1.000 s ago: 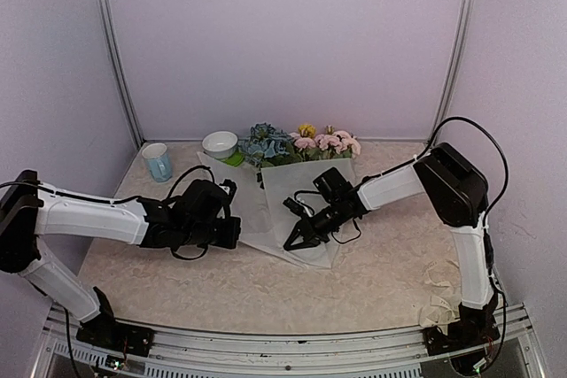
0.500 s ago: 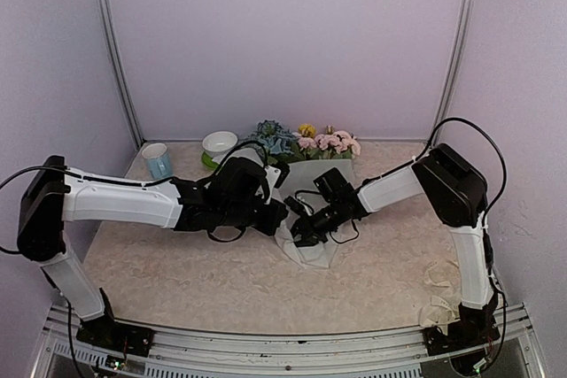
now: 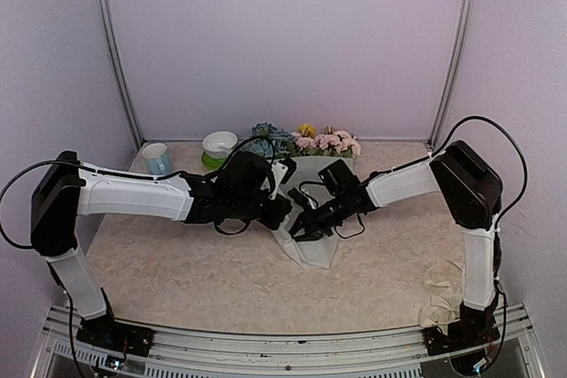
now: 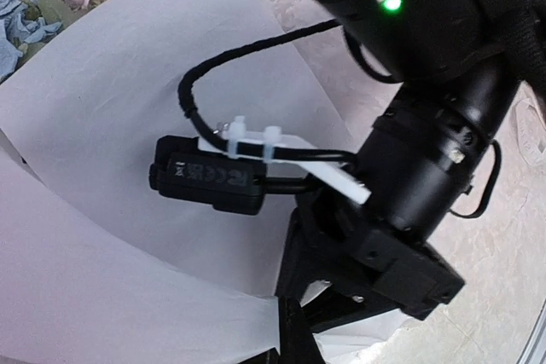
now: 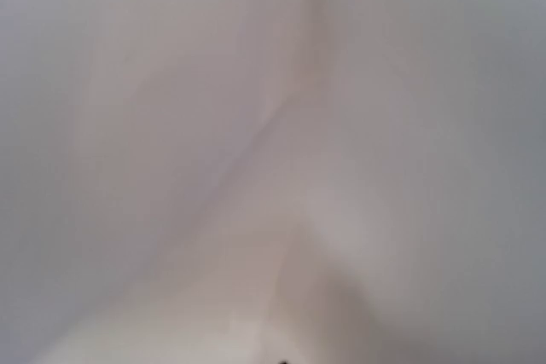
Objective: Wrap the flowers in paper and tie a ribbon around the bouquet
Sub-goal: Fold the 2/3-folded wrapping paper at the center of the board.
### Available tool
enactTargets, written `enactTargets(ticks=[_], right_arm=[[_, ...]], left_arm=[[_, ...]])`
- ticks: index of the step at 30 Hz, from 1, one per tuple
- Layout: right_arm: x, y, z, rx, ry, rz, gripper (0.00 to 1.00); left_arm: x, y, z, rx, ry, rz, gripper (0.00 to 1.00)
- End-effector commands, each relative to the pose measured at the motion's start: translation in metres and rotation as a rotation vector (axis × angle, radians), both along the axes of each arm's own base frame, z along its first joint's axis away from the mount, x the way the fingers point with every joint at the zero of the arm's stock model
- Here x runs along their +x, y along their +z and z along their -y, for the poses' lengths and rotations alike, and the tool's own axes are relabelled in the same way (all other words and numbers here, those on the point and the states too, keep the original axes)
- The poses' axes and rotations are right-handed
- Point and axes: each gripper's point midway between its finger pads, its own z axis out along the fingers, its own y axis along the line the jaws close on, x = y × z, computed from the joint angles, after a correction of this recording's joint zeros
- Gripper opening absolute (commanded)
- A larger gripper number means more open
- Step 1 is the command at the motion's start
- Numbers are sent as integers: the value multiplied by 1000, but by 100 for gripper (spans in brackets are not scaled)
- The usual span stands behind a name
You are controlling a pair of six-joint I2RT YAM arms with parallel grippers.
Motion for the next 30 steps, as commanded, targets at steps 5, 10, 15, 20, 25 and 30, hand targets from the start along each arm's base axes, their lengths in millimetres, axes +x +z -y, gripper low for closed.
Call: enactTargets(ticks=[5, 10, 15, 20, 25, 30], right_arm=[[-2, 22, 37, -99, -106, 48, 8], [-19, -1, 43, -90, -86, -30, 7], [-27, -19, 26, -66, -10, -64, 5], [-17, -38, 20, -87, -22, -53, 3], [-19, -54, 17, -59, -39, -100, 1], [-18, -43, 20, -47, -63, -61, 0]], left_arm=[[2, -21, -1, 45, -33, -27, 0], [1, -13, 3, 25, -46, -17, 0], [0, 4, 7, -12, -67, 2, 0], [-3, 19, 21, -64, -116, 28, 0], [0, 20, 42, -120, -167, 12, 0], [19, 5, 53, -163, -167, -30, 0]])
